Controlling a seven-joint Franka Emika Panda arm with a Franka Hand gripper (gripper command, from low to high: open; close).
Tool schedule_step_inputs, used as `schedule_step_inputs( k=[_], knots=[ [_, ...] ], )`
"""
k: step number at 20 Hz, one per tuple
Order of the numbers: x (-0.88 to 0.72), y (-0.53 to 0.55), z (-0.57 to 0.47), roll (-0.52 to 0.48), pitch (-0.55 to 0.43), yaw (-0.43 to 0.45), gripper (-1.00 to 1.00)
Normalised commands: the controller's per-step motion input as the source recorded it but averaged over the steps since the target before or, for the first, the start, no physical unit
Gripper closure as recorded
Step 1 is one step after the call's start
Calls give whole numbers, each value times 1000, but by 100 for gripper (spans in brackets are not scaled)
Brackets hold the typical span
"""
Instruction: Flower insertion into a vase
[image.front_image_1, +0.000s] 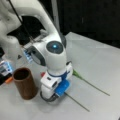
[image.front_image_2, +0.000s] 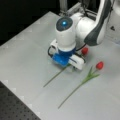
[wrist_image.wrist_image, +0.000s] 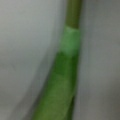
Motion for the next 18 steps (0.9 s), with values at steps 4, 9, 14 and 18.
schedule_step_inputs(
  k=[4, 9, 14, 18],
  knots=[
    [-79, 42, -144, 21, -145, -25, -100],
    [-46, 89, -192, 59, -134, -41, 100],
    [15, 68, -185, 32, -115, -21, 100],
    [23, 31, -101, 23, -66, -18, 100]
  ],
)
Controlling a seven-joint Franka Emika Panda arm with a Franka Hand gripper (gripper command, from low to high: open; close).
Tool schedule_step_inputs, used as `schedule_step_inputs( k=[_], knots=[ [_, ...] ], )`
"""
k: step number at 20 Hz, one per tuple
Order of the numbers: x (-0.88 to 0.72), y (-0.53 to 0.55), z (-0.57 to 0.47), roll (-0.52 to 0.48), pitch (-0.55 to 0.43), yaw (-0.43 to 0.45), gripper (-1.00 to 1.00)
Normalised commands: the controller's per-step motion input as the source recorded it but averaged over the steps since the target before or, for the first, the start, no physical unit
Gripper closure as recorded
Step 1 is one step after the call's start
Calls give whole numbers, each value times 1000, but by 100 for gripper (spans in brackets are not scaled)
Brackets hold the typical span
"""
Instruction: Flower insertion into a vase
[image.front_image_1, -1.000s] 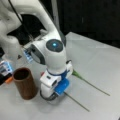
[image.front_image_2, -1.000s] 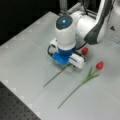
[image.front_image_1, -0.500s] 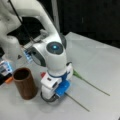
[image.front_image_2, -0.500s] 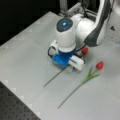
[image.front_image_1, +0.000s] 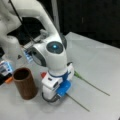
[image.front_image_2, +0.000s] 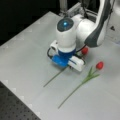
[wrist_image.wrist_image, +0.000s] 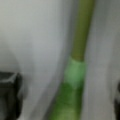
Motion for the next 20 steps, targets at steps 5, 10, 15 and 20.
schedule_step_inputs(
  k=[5, 10, 15, 20],
  knots=[
    [21, 90, 4, 34, -40, -56, 100],
    [31, 91, 148, 52, 15, -94, 100],
    [26, 92, 307, 75, 93, -135, 100],
    [79, 87, 459, 66, 141, -178, 100]
  ],
)
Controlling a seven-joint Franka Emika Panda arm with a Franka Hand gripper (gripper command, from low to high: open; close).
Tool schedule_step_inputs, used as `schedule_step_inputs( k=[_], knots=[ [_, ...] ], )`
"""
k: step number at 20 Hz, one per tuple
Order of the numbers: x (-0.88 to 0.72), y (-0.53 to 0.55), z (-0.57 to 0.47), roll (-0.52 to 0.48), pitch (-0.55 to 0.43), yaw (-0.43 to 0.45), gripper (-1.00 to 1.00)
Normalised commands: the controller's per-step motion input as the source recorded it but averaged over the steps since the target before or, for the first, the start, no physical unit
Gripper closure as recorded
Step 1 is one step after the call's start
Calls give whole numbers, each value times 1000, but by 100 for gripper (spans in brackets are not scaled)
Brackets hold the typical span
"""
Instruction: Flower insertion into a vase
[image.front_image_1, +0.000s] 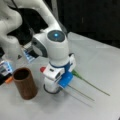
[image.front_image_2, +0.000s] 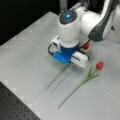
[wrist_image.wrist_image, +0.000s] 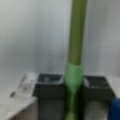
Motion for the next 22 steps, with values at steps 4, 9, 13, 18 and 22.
schedule_step_inputs(
  k=[4, 9, 13, 18, 22],
  knots=[
    [110, 90, 428, 26, 177, -219, 100],
    [134, 80, 309, 33, 170, -156, 100],
    [116, 24, 282, 62, 128, -59, 100],
    [17, -55, 467, 51, 143, 8, 100],
    [-29, -153, 374, 75, 79, 59, 100]
  ],
)
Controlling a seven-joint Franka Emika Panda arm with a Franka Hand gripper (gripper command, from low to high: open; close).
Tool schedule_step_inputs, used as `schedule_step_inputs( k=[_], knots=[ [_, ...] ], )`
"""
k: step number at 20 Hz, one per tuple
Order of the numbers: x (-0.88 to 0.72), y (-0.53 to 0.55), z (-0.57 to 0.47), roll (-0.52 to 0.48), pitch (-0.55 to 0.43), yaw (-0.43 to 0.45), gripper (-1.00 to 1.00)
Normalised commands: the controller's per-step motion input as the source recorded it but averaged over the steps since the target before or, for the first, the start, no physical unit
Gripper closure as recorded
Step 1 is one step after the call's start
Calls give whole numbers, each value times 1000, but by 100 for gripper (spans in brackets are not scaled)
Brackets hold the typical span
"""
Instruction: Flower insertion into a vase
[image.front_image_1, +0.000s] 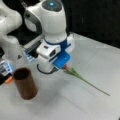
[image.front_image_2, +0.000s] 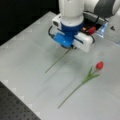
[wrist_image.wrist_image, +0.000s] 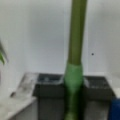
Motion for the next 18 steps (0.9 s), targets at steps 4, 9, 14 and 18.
schedule_step_inputs(
  k=[4, 9, 14, 18],
  knots=[
    [-46, -190, 365, 85, 88, 94, 100],
    [-75, -139, 459, 101, 100, 97, 100],
    [-83, -129, 451, 127, 42, 189, 100],
    [-122, -154, 305, 161, 60, 145, 100]
  ],
)
